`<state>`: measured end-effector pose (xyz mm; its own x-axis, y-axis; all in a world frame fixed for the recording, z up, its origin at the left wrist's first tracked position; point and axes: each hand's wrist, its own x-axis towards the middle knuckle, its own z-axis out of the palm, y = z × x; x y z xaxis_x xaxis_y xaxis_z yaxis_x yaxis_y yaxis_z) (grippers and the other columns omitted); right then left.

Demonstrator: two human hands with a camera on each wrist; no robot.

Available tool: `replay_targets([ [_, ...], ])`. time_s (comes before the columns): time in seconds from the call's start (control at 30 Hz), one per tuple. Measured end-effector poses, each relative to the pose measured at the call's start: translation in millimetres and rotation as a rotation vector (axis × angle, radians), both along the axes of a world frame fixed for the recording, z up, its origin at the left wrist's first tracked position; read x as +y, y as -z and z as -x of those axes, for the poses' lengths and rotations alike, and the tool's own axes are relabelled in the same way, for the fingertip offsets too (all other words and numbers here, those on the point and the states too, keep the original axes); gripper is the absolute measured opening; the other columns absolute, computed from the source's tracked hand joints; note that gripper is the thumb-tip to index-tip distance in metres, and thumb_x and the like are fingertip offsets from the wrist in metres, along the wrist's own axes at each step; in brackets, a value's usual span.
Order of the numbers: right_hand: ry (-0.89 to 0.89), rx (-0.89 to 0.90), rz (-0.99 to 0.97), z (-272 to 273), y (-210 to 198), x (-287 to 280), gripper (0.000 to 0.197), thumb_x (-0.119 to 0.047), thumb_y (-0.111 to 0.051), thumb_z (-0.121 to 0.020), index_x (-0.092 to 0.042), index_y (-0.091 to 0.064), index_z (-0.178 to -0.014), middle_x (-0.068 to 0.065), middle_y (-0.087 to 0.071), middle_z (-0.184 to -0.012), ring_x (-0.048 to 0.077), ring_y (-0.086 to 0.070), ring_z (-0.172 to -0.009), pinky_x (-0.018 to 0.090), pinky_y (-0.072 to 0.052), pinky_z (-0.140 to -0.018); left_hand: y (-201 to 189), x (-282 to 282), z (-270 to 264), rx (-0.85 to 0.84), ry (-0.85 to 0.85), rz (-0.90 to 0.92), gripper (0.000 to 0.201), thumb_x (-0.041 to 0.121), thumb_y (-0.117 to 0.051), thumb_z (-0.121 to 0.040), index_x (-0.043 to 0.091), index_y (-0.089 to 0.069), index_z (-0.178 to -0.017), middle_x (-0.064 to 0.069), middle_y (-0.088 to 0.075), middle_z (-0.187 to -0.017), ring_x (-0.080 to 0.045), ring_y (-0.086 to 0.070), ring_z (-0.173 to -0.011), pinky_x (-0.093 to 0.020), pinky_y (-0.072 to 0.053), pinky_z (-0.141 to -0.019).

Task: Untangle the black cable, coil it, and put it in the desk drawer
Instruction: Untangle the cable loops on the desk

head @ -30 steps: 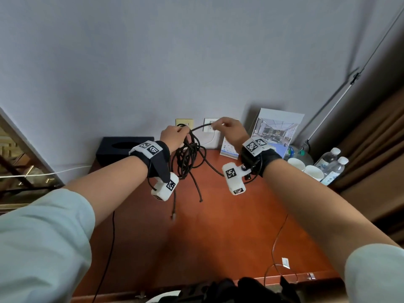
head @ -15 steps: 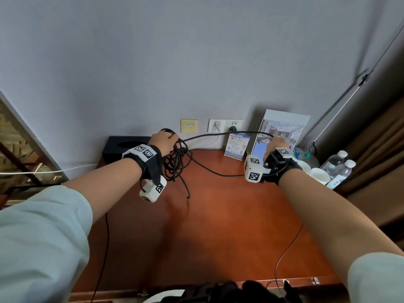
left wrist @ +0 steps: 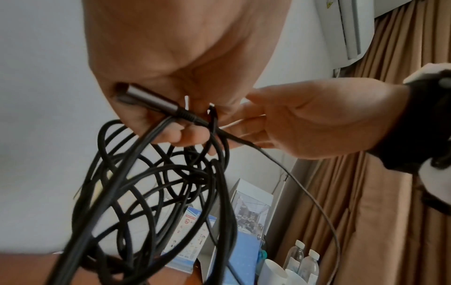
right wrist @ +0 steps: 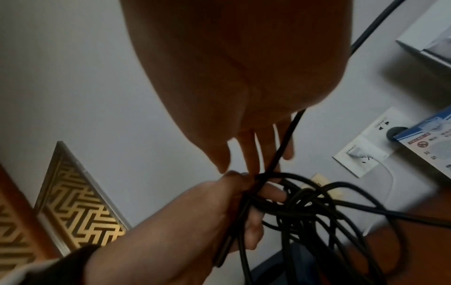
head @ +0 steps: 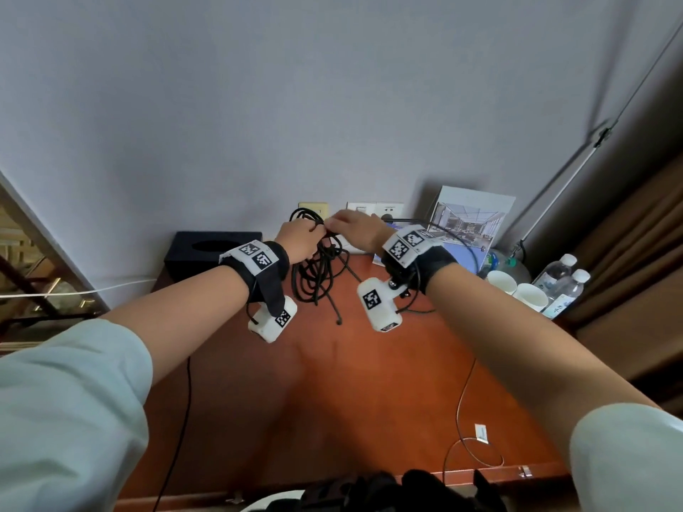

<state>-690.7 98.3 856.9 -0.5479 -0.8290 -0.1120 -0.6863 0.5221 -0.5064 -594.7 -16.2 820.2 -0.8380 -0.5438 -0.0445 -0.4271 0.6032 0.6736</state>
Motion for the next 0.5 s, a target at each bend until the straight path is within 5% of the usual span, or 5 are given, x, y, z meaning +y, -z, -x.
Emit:
replay_targets([
  [0.23, 0.017, 0.332, -0.162, -1, 6, -4, 0.042, -0.047, -0.031, -0.100, -0.012, -0.051, -0.087, 0.004, -0.056, -0.085, 0.026, -0.057, -0.093, 0.040, -0.029, -0.095, -5, 12, -3, 0.007, 0.035, -0.033, 0.033, 0.025, -0.034, -0.100, 0.011, -0.058, -0.082, -0.004, -0.059, -0.064, -0.018, -0.057, -0.058, -0.027, -0.040, -0.058],
  [0.4, 0.042, 0.151, 0.079, 12, 8, 3, 0.050, -0.044, -0.053, -0.094, -0.014, -0.037, -0.057, -0.001, -0.042, -0.057, 0.013, -0.037, -0.053, 0.029, -0.033, -0.061, -6, 19, -4, 0.044, 0.013, -0.094, 0.034, 0.024, -0.032, -0.098, 0.002, -0.058, -0.095, -0.022, -0.066, -0.097, -0.032, -0.067, -0.077, -0.037, -0.049, -0.069],
  [0.5, 0.031, 0.020, 0.234, 15, 8, 7, 0.043, -0.037, -0.060, -0.092, -0.010, -0.048, -0.060, -0.005, -0.055, -0.056, 0.007, -0.037, -0.046, 0.023, -0.031, -0.051, -9, 20, -4, 0.103, -0.041, -0.097, 0.030, 0.023, -0.030, -0.099, 0.006, -0.050, -0.084, -0.018, -0.063, -0.086, -0.028, -0.059, -0.072, -0.033, -0.045, -0.067],
])
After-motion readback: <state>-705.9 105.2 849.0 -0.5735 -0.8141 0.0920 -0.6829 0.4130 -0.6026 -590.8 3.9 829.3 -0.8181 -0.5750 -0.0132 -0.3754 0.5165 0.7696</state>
